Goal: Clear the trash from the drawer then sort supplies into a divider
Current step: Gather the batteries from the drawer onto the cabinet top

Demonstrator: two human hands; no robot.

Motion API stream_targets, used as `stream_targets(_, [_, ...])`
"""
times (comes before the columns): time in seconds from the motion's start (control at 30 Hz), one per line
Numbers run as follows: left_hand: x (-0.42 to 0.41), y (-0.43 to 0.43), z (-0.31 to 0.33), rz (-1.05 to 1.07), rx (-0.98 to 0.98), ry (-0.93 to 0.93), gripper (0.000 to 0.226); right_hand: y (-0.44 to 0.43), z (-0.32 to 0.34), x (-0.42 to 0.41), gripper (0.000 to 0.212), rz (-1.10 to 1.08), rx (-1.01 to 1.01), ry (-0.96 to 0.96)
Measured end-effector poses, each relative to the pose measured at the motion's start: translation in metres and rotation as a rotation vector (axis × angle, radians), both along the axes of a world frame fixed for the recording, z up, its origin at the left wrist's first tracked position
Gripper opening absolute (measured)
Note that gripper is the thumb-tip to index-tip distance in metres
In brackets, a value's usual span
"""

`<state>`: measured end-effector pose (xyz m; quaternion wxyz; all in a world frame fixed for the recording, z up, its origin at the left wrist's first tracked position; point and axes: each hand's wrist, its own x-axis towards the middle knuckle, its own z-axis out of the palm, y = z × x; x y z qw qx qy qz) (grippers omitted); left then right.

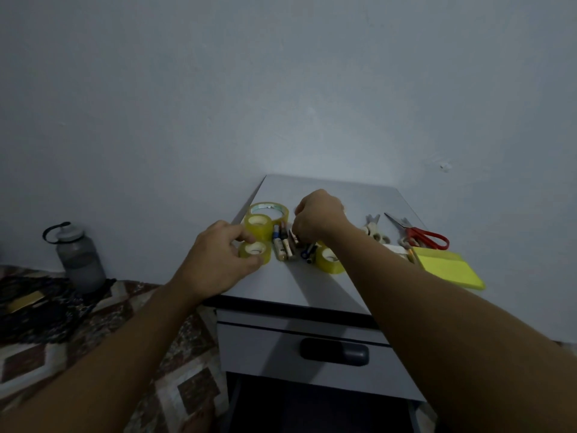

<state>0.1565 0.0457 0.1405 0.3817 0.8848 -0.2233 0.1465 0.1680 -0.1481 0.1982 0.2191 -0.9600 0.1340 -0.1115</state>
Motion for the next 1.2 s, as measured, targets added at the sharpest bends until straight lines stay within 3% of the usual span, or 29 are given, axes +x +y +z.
stream_targets(0.47, [-0.006,-0.002,0.001,-0.004,0.013,0.019,0.035,-0.011,0.0,-0.012,0.033,0.06,0.221,-0.08])
stream_targets(0.73, [-0.021,0.003,0.007,-0.026,0.021,0.022,0.036,-0.026,0.0,-0.052,0.041,0.239,0.482,-0.184])
stream_targets(0.9, [-0.048,0.016,0.009,-0.011,-0.03,0.006,0.024,-0.033,0.006,-0.11,0.026,0.249,0.64,-0.247])
stream_targets(1.07, [-0.099,0.028,-0.01,-0.102,-0.148,0.122,0.014,-0.031,-0.013,-0.185,0.014,0.33,0.738,-0.097])
stream_targets(1.13, [-0.12,0.03,-0.025,-0.201,-0.148,0.221,0.025,-0.03,-0.036,-0.208,0.017,0.335,0.737,0.005])
stream_targets(1.2, [-0.139,0.028,-0.046,-0.263,-0.027,0.394,0.036,-0.03,-0.069,-0.227,0.021,0.315,0.746,0.124])
